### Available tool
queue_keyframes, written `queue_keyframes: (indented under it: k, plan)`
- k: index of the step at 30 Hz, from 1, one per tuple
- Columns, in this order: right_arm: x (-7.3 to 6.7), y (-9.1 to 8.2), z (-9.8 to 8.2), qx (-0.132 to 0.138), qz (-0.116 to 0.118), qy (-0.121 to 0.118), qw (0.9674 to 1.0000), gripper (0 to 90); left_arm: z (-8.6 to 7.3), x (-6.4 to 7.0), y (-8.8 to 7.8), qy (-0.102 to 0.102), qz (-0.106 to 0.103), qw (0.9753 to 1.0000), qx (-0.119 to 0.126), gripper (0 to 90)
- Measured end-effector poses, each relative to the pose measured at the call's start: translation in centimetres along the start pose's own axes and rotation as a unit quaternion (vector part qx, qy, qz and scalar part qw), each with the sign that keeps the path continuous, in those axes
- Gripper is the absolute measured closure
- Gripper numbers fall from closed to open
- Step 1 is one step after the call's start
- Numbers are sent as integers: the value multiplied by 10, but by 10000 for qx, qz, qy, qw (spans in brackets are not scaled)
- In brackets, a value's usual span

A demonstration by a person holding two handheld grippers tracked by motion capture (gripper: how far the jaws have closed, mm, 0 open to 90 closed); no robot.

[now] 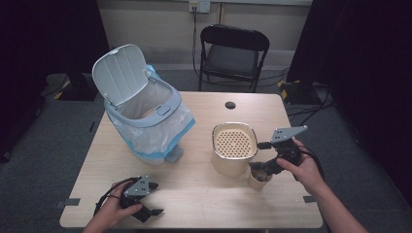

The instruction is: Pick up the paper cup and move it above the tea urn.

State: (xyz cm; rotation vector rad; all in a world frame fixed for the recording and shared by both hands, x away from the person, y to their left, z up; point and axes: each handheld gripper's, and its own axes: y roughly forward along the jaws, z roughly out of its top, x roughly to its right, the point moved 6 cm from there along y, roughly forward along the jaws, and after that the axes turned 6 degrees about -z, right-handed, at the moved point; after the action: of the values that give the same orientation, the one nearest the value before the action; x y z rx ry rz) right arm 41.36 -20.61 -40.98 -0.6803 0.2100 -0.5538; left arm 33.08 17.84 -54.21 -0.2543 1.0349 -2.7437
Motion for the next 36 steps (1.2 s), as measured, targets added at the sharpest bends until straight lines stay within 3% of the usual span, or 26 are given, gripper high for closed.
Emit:
queue_keyframes:
  k: [36]
  plan:
    - [5,-6,-45,-11,-152,195,9997,146,0,0,0,-2,1,10000,2,115]
